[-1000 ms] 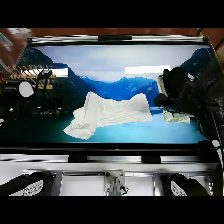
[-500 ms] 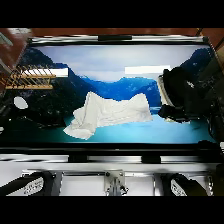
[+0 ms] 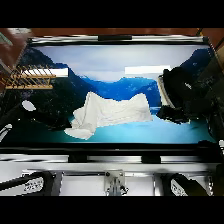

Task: Fold the shirts.

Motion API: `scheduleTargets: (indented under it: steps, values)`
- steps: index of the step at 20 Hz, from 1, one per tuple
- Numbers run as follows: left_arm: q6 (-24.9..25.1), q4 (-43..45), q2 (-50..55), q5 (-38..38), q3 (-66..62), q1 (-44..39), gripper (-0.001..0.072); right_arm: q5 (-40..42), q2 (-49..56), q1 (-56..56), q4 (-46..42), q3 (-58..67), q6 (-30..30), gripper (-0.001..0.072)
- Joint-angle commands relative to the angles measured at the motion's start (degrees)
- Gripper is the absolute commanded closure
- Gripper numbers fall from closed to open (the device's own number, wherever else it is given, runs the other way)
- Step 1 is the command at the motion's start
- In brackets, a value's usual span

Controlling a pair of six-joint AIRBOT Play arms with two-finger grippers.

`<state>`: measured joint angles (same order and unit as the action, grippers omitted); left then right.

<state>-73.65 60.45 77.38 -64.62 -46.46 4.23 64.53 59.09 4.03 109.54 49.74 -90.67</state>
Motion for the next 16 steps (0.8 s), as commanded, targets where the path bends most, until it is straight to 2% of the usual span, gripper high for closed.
scheduleTargets:
  steps: [1,4,9,10,16]
  values:
    - [1.2,-1.2,2.0,0.5,0.1,-0.1,0.0176,0.1,1.2,0.0,1.4,0.0,0.0,0.0119]
    - [1.2,-1.2,2.8,0.6,0.1,-2.1,0.0200,0.1,3.6,0.0,3.0,0.0,0.0,0.0119]
    - [-0.5,-1.2,4.8,0.6,0.1,-7.2,0.0559,0.4,7.0,0.0,4.4,0.0,0.0,0.0119]
    - [-0.5,-1.2,5.3,0.5,0.1,-7.5,0.0666,0.6,7.4,0.0,4.4,0.0,0.0,0.0119]
    - [1.0,-1.0,2.1,0.3,0.0,-6.1,0.0680,0.0,12.3,0.0,4.3,0.0,0.0,0.0119]
